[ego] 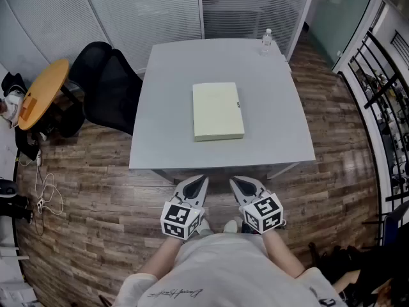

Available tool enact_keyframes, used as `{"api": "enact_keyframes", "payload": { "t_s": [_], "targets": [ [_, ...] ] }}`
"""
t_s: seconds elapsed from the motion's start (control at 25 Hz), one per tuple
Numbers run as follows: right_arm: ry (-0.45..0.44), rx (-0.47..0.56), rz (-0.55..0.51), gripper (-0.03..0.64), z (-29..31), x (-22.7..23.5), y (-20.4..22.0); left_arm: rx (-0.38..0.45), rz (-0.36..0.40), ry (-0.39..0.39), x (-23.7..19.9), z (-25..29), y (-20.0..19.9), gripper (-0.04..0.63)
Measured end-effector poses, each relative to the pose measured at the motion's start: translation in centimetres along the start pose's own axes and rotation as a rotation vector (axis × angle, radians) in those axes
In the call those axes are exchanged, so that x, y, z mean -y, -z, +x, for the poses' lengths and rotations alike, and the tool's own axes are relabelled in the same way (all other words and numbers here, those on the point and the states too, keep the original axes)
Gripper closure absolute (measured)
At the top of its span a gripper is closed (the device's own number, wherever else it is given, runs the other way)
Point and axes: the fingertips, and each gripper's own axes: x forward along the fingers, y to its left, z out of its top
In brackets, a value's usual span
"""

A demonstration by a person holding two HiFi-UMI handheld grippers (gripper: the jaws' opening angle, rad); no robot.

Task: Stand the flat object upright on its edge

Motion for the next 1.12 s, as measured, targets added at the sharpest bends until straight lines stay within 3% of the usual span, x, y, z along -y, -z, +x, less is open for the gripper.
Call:
{"api": "enact_keyframes", "payload": {
  "t_s": [1.12],
  "targets": [
    [0.045,0.029,0.034,0.592,1.2,-2.2,-0.6,0.010,0.010,0.053,-1.7,-1.6,0.1,0.583]
  ]
}}
